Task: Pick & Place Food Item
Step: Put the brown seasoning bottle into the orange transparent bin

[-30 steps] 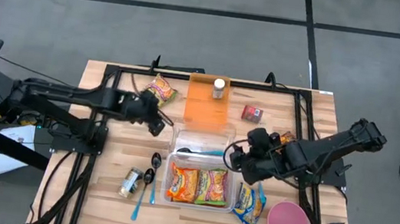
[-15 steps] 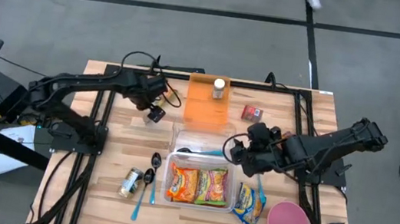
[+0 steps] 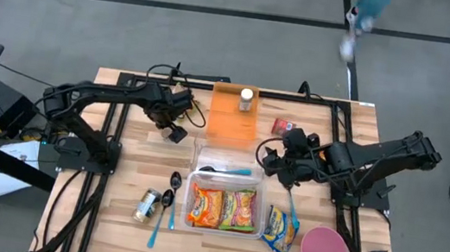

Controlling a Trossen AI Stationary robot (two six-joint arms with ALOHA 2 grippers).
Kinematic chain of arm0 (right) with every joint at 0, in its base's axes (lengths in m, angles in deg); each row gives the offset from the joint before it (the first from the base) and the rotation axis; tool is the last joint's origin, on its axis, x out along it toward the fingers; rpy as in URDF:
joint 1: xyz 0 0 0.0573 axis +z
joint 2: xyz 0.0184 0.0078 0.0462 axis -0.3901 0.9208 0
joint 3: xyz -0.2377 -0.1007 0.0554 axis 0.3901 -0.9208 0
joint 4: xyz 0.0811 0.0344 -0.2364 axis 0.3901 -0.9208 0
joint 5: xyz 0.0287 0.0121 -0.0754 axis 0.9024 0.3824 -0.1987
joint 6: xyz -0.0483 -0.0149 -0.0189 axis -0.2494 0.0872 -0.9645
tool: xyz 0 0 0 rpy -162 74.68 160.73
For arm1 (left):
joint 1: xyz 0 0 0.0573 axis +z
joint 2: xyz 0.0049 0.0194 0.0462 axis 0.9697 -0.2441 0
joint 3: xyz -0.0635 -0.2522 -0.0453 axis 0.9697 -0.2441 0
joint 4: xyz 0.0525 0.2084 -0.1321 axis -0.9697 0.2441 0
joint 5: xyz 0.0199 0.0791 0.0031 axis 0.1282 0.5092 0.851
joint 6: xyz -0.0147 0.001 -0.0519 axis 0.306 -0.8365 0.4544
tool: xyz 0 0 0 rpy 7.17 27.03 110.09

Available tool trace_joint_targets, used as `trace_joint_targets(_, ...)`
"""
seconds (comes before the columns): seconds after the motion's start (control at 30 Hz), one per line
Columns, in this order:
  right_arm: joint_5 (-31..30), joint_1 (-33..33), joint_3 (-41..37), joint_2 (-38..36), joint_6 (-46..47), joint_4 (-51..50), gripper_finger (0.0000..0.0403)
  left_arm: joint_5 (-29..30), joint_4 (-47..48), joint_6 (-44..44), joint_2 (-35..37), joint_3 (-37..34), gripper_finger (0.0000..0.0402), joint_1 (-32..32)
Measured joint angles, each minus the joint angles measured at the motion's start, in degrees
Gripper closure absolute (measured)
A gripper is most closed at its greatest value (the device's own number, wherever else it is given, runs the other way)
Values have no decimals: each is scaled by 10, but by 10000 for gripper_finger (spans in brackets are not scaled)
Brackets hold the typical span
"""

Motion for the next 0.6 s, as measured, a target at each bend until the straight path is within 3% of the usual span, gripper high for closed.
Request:
trace_joint_targets(0.27,0,0,0,-2,0,2,104,-4,-48,7,0,-59,78,0)
trace_joint_targets(0.6,6,0,0,-2,0,2,104,22,-67,5,0,-67,114,0)
